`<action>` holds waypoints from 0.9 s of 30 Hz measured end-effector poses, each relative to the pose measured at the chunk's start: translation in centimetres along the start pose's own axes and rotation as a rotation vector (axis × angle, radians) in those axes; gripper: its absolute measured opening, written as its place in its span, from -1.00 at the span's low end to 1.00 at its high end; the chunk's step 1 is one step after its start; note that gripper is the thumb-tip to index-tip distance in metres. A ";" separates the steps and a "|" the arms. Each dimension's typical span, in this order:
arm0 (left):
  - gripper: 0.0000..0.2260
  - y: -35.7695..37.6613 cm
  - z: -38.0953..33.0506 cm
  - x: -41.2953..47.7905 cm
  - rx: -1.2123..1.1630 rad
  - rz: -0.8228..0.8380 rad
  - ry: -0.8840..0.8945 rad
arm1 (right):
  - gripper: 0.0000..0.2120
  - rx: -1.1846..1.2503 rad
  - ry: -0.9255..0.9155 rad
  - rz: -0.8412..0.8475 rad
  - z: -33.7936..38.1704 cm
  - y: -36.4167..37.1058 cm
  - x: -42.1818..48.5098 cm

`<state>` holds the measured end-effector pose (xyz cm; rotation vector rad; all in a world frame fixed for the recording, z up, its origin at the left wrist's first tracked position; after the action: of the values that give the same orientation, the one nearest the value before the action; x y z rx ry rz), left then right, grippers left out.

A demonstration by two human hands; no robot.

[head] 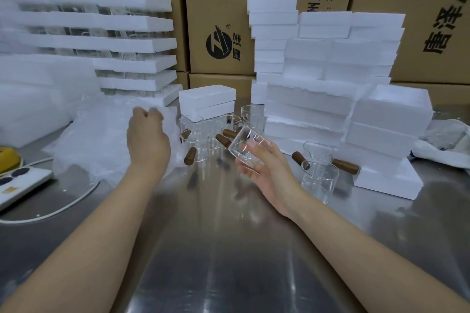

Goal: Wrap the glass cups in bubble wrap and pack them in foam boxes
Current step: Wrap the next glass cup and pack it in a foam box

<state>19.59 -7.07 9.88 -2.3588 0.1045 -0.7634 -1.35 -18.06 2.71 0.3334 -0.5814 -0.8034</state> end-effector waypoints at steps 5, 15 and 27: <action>-0.84 -3.6 -5.8 -2.9 -0.496 -0.107 0.318 | -0.49 0.095 0.030 -0.083 0.0 -0.4 0.2; -0.77 -0.1 -9.4 -8.3 -0.963 0.466 0.296 | -0.55 0.381 -0.029 -0.044 1.6 -0.2 0.5; -0.90 2.0 -6.6 -6.1 -0.985 0.478 -0.025 | -0.79 0.281 -0.204 -0.109 3.2 -0.2 0.5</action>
<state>11.21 -10.75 9.73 -3.0228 1.2258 -0.4814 -3.11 -18.75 5.39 0.5481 -0.8765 -0.8671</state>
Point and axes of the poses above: each hand's wrist, its own x-axis towards the middle knuckle, its own y-axis out of the palm, z = x × y, the point moved 8 cm from there along x, towards the middle knuckle, and after that the axes turned 15 degrees about -y, right-handed, at the moved point
